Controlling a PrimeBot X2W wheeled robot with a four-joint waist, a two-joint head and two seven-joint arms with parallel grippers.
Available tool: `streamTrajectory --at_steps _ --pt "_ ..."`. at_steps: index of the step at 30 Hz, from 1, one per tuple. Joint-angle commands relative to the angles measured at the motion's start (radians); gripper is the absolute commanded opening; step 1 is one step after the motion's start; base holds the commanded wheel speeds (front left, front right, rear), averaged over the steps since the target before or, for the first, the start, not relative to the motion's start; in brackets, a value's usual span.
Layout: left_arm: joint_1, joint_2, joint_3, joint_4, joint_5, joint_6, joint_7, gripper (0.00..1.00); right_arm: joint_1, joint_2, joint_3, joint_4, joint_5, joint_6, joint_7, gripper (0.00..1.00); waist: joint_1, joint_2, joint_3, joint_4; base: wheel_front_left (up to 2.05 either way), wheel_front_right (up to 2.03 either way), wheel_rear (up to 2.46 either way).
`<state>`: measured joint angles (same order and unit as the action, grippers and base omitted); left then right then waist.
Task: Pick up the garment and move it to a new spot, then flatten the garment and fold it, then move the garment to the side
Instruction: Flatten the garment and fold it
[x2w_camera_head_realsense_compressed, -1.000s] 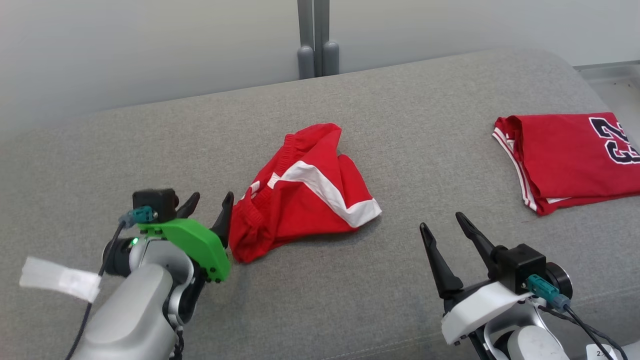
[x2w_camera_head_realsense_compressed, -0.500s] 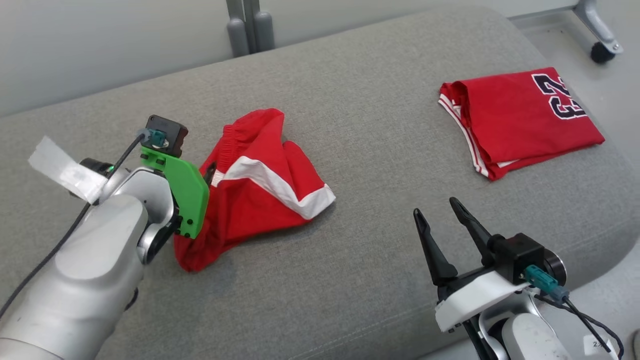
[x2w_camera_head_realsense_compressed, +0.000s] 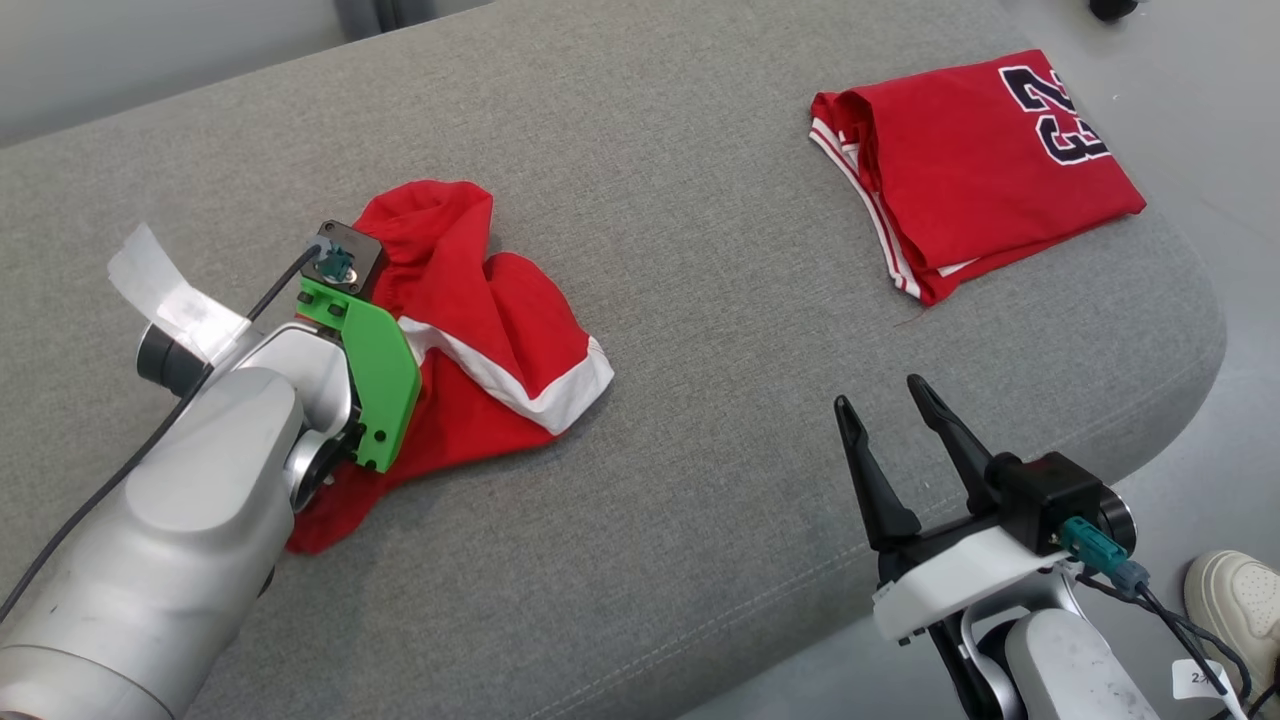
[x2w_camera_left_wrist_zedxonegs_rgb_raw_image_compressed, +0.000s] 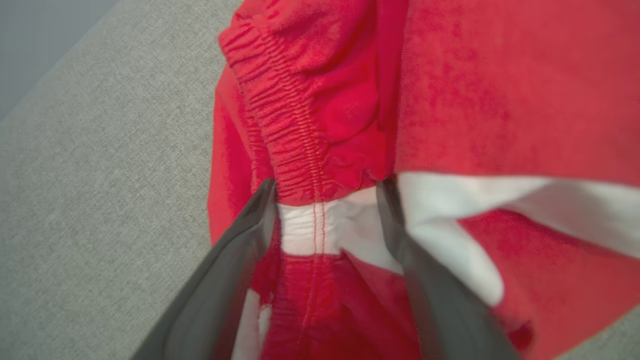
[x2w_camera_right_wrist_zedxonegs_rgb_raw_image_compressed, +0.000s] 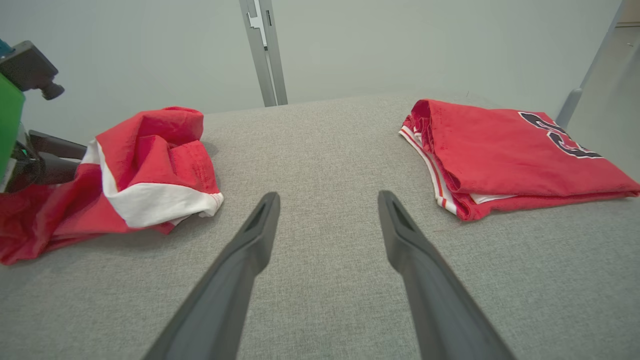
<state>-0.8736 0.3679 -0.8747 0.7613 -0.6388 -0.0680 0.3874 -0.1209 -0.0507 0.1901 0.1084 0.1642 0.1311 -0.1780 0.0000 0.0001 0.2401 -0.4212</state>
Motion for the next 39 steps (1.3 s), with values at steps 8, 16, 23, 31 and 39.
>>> streamTrajectory --at_steps 8,16,23,31,39 --pt "-0.014 -0.008 0.015 0.04 -0.038 0.01 0.021 0.4 -0.021 0.0 0.012 0.012 -0.006 -0.001 -0.001 1.0 0.0 -0.0001 -0.008 0.026 0.0 0.0 0.0" --pt "0.005 -0.024 0.027 0.058 -0.068 0.001 -0.018 0.0 -0.022 0.0 0.022 0.018 -0.009 -0.001 0.006 1.0 0.0 -0.0001 -0.026 0.032 0.0 0.0 0.0" --pt "0.018 -0.023 0.088 0.04 -0.107 0.032 -0.111 0.0 -0.002 0.0 0.01 0.014 -0.02 -0.001 0.013 1.0 0.0 -0.0001 -0.06 0.059 0.0 0.0 0.0" --pt "0.103 0.014 0.154 -0.07 -0.184 0.06 -0.144 0.0 0.024 0.0 -0.002 0.005 -0.03 -0.001 0.027 1.0 0.0 -0.0001 -0.111 0.108 0.0 0.0 0.0" --pt "0.34 0.143 0.239 -0.406 -0.307 0.164 -0.084 0.0 0.062 0.0 -0.032 -0.019 -0.044 -0.001 0.053 1.0 0.0 -0.0001 -0.169 0.173 0.0 0.0 0.0"
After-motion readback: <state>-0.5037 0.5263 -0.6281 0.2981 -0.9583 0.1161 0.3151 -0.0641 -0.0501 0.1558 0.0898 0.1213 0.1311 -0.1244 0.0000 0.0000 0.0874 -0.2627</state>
